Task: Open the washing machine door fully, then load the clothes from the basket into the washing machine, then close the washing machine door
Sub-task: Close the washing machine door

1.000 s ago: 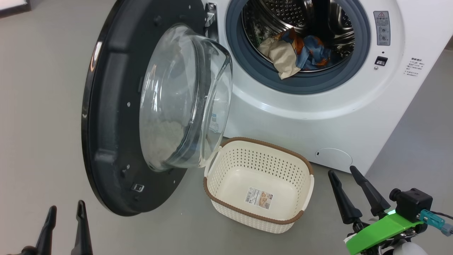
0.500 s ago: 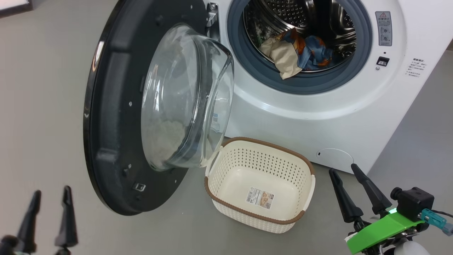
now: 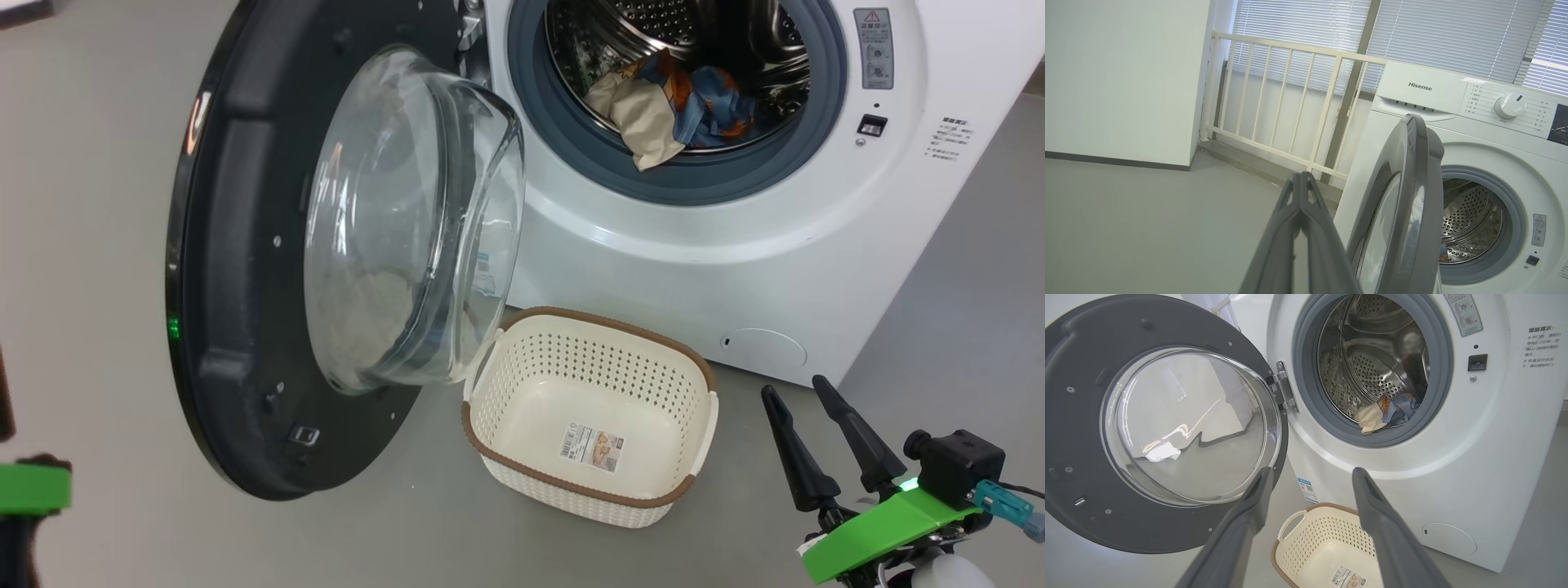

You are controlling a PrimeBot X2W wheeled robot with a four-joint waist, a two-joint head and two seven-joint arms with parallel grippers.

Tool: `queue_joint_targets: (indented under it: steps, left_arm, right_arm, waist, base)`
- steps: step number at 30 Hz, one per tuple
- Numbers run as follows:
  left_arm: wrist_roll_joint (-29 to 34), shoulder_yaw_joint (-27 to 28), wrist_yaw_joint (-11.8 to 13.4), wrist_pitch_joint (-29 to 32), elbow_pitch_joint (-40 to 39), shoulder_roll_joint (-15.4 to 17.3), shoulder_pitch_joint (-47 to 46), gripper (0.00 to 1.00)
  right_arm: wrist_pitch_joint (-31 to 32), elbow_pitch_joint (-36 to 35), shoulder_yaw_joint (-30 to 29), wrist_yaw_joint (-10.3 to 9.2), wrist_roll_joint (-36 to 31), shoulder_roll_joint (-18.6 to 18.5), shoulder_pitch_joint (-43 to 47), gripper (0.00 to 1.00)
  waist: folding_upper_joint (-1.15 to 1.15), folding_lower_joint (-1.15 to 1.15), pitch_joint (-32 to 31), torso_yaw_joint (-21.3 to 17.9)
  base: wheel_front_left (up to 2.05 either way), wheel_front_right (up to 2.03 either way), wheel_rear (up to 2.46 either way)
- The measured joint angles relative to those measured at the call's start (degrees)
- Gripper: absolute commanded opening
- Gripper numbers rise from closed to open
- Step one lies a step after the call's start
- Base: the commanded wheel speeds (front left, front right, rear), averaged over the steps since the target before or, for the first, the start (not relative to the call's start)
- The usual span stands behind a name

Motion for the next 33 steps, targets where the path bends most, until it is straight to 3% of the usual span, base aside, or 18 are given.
queue_joint_targets:
  steps: [7, 16, 24, 29, 33]
  left_arm:
    - [-9.0, 2.1, 0.9, 8.0, 2.1, 0.2, -5.4, 0.00]
    - [-24.9, 6.8, 5.4, 17.9, 6.0, -2.5, -10.0, 0.00]
    - [-35.2, 10.1, 14.2, 25.7, 6.4, -5.5, -12.2, 0.00]
    - [-38.5, 11.1, 20.1, 29.2, 5.1, -6.5, -12.2, 0.00]
    - [-39.0, 10.1, 23.1, 32.6, 3.7, -6.4, -12.2, 0.00]
  right_arm:
    - [0.0, 0.1, -0.3, 0.00, 0.0, 0.0, 0.0, 1.00]
    - [0.0, 0.4, -0.5, 0.00, 0.1, 0.0, -0.1, 1.00]
    - [0.0, 0.6, -0.6, 0.00, 0.2, 0.0, 0.0, 1.00]
    - [0.0, 0.6, -0.5, 0.00, 0.2, 0.0, 0.0, 1.00]
    - [0.0, 0.6, -0.6, 0.00, 0.2, -0.1, 0.0, 1.00]
  waist:
    - [0.00, 0.00, 0.0, -1.2]
    - [0.00, 0.00, 0.1, -3.3]
    - [0.00, 0.00, -0.4, -5.2]
    - [0.00, 0.00, -0.5, -6.0]
    - [0.00, 0.00, -0.5, -6.5]
  base:
    - [0.00, 0.00, 0.00]
    - [0.00, 0.00, 0.00]
    - [0.00, 0.00, 0.00]
    - [0.00, 0.00, 0.00]
    - [0.00, 0.00, 0.00]
